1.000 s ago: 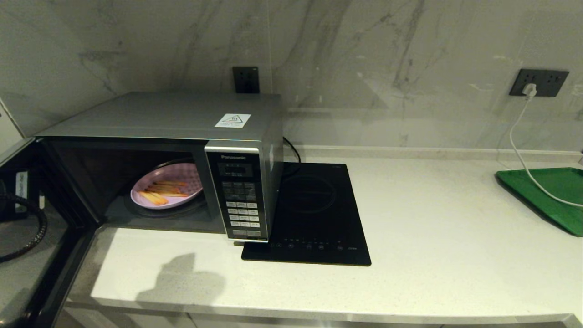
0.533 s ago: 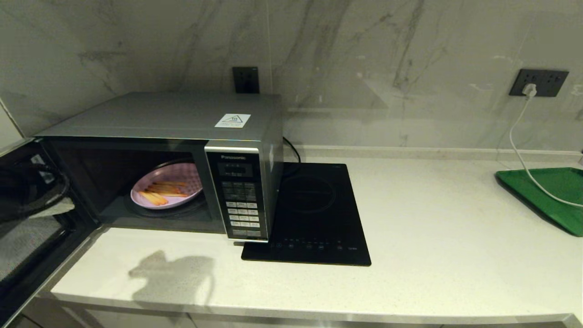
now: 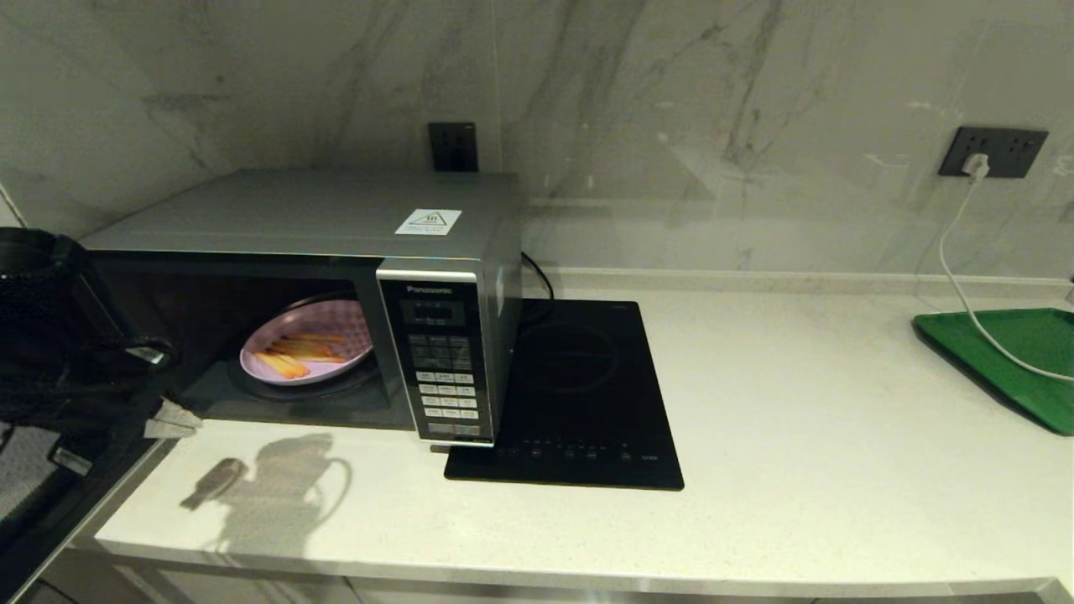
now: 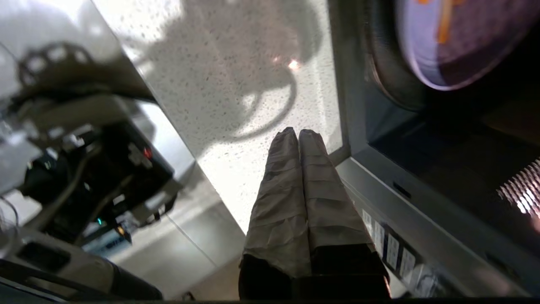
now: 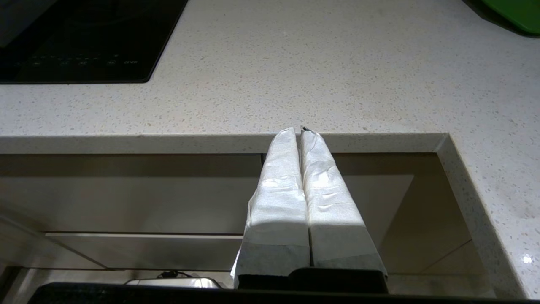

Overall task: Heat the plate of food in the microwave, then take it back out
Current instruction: Open the microwave oven, then take the plate out of the microwave

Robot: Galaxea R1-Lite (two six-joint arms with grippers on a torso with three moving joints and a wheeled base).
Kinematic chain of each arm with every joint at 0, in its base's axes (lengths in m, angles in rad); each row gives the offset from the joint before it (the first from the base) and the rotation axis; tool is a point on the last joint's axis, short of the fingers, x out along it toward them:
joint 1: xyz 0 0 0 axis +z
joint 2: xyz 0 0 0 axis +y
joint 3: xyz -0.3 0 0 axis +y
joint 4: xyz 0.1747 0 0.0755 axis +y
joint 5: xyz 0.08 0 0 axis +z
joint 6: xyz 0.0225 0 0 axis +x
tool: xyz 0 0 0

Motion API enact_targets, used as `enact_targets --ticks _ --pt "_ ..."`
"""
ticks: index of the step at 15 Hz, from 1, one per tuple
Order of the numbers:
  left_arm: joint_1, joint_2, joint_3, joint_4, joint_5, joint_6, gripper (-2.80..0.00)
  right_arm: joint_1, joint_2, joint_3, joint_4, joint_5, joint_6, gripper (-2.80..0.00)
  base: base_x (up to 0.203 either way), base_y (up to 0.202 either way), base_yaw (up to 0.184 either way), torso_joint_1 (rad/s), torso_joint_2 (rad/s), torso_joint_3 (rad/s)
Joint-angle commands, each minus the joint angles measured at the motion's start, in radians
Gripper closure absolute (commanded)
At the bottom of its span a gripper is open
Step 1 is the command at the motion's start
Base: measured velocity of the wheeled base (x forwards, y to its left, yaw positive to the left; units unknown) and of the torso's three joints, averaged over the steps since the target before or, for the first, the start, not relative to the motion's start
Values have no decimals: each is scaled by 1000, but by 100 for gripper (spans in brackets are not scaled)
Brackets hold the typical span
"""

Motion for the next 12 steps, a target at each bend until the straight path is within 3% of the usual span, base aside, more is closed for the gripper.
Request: enact_targets --ticks 1,4,8,12 --pt "21 100 12 -39 -35 -17 0 0 0 0 2 0 0 0 0 0 0 0 0 0" --pt "27 101 13 -68 -149 -61 0 0 0 0 2 0 0 0 0 0 0 0 0 0" --pt "101 79 17 -66 -167 -55 0 0 0 0 2 0 0 0 0 0 0 0 0 0" --pt "238 82 27 -57 -219 51 0 1 0 0 2 0 0 0 0 0 0 0 0 0"
